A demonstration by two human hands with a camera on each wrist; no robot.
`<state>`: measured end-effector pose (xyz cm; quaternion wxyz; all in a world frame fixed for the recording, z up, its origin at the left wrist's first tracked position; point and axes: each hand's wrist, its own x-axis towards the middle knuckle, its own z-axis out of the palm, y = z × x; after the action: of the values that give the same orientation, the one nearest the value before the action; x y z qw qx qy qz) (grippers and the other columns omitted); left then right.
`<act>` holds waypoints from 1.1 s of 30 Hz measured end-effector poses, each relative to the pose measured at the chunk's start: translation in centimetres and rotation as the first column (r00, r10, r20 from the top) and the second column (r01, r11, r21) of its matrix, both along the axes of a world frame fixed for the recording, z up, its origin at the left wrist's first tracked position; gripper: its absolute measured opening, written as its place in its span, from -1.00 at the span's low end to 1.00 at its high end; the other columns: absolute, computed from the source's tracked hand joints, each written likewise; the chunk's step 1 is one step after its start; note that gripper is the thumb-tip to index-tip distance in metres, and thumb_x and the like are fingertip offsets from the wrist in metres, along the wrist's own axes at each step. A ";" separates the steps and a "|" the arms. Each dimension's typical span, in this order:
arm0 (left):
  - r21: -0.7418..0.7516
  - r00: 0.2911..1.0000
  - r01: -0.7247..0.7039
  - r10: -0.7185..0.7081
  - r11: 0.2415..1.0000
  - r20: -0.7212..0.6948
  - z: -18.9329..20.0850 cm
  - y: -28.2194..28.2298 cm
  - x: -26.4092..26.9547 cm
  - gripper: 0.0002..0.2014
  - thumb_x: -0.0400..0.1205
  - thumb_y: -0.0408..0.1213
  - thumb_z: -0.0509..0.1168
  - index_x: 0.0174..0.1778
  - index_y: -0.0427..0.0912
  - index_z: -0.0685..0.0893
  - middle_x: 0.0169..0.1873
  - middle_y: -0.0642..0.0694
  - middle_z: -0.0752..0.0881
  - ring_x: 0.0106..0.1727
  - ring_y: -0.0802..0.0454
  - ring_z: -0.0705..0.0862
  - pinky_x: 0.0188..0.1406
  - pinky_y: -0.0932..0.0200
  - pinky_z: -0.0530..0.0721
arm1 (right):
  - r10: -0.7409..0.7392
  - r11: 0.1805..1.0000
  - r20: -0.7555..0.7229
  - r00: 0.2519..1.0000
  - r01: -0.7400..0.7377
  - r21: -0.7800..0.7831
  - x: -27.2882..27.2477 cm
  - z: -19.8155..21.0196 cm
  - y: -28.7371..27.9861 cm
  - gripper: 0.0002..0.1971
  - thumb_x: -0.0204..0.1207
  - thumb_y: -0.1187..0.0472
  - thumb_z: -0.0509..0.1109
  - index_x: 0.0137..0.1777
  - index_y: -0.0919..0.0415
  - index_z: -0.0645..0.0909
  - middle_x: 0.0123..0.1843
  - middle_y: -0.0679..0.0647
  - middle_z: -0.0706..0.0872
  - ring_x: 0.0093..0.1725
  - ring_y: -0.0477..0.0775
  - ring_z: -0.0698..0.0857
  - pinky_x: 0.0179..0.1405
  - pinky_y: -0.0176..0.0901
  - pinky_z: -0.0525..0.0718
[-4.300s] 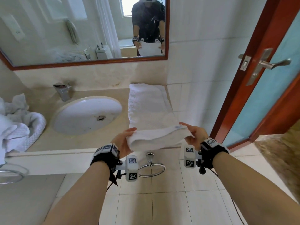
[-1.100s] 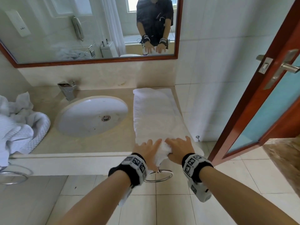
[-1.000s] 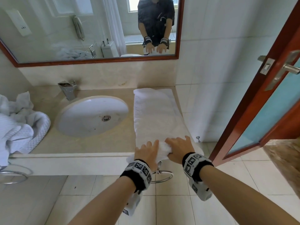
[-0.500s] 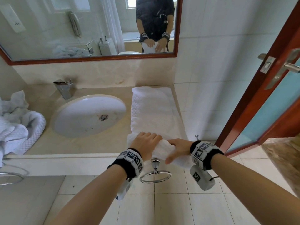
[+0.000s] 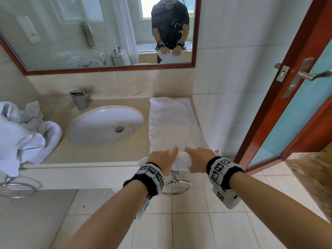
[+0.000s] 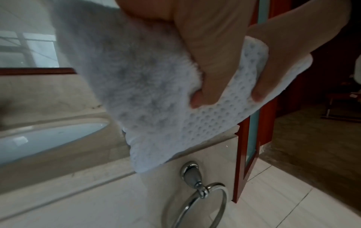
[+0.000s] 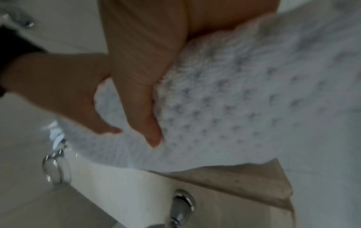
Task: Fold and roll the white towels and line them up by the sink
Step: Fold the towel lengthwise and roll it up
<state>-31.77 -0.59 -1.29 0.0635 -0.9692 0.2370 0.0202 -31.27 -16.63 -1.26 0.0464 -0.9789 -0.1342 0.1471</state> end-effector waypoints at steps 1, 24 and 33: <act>-0.006 0.999 -0.020 0.020 1.000 -0.037 0.0 0.0 -0.3 -0.61 0.56 -0.31 0.29 0.29 -0.20 0.37 -0.02 -0.17 0.73 -0.04 -0.21 0.75 -0.13 0.00 0.65 | -0.013 1.000 -0.063 0.998 0.013 0.001 -0.2 0.0 0.2 -0.54 0.35 0.07 0.49 0.23 0.04 0.45 0.03 0.05 0.73 -0.09 0.09 0.68 -0.09 -0.09 0.67; 0.055 1.000 -0.005 0.004 0.998 0.019 -2.5 1.1 -0.9 -0.38 0.51 -0.20 0.37 0.44 -0.09 0.25 0.18 -0.12 0.59 0.10 -0.14 0.65 0.07 -0.06 0.65 | -0.042 0.994 0.121 0.992 0.030 0.103 -0.9 -2.3 0.0 -0.67 0.45 0.03 0.30 0.23 -0.06 0.45 0.03 -0.06 0.75 -0.02 0.07 0.73 0.00 -0.05 0.67; -0.216 0.929 -0.243 0.163 0.946 -0.331 -2.8 1.4 3.0 -0.75 0.49 -0.28 0.30 0.07 -0.20 0.69 0.16 -0.16 0.57 0.16 -0.19 0.60 0.12 0.01 0.63 | 0.226 0.971 0.394 0.891 -0.174 -0.164 -0.9 -4.3 -1.8 -0.09 0.06 -0.04 0.62 0.43 0.03 0.28 0.07 0.02 0.70 -0.10 0.09 0.72 -0.20 0.03 0.70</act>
<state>-28.74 0.84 -4.10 -0.1010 -0.9735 0.1422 0.1477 -32.13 -18.42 -5.58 -0.0594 -0.9697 -0.2315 -0.0496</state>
